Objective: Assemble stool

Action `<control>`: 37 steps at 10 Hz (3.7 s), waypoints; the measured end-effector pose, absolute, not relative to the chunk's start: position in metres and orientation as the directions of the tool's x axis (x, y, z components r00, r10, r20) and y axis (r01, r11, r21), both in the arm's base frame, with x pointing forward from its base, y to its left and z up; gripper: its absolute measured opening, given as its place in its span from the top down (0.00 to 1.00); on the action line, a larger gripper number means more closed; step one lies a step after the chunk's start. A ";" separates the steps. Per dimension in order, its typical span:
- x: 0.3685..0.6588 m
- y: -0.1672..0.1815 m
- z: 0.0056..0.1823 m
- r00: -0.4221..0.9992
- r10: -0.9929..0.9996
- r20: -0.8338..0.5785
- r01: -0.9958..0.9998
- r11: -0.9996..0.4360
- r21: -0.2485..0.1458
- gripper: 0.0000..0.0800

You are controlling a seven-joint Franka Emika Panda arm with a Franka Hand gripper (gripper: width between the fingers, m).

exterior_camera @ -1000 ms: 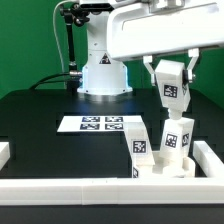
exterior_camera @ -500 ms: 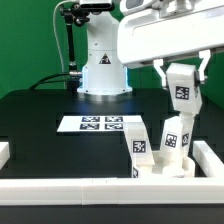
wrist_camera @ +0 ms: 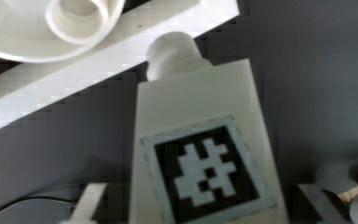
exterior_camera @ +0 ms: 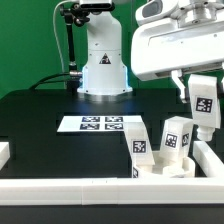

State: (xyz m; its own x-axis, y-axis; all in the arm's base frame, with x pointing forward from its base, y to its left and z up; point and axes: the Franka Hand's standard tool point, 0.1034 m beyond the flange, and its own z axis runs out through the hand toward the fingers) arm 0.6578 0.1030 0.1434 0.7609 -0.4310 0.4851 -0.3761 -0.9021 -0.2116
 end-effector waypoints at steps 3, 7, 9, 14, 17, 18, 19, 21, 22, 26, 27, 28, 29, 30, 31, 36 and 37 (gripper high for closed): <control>0.660 0.091 0.126 0.771 -0.346 0.536 -0.314 -0.937 -0.153 0.59; 0.664 0.045 0.110 0.789 -0.274 0.549 -0.282 -0.957 -0.072 0.59; 0.664 0.049 0.111 0.791 -0.268 0.550 -0.275 -0.959 -0.072 0.59; 0.647 0.048 0.108 0.776 -0.359 0.518 -0.338 -0.931 -0.139 0.59; 0.645 0.057 0.107 0.777 -0.359 0.518 -0.332 -0.932 -0.147 0.59; 0.645 0.057 0.107 0.777 -0.358 0.518 -0.331 -0.932 -0.147 0.59; 0.645 0.057 0.106 0.777 -0.358 0.518 -0.331 -0.932 -0.147 0.59; 0.645 0.061 0.103 0.781 -0.353 0.516 -0.326 -0.934 -0.145 0.59; 0.646 0.063 0.101 0.783 -0.349 0.516 -0.322 -0.936 -0.144 0.59; 0.645 0.068 0.099 0.787 -0.342 0.514 -0.316 -0.938 -0.142 0.59; 0.645 0.068 0.099 0.787 -0.342 0.514 -0.316 -0.938 -0.141 0.59; 0.645 0.068 0.099 0.787 -0.341 0.514 -0.315 -0.939 -0.141 0.59; 0.646 0.068 0.099 0.790 -0.336 0.513 -0.311 -0.941 -0.138 0.59; 0.649 0.069 0.100 0.791 -0.331 0.515 -0.305 -0.942 -0.137 0.59; 0.650 0.070 0.098 0.791 -0.328 0.516 -0.303 -0.943 -0.135 0.59; 0.648 0.067 0.089 0.797 -0.318 0.513 -0.299 -0.946 -0.122 0.59; 0.648 0.067 0.089 0.797 -0.318 0.513 -0.299 -0.946 -0.122 0.59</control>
Offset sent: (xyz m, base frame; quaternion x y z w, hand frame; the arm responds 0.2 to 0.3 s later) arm 0.0157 -0.0308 -0.0071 0.0192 -0.0073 -0.0400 0.9990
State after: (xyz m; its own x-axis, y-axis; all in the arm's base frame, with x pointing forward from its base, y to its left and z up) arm 0.6476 0.0668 0.0894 0.7972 -0.3180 0.5131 -0.2992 -0.9464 -0.1216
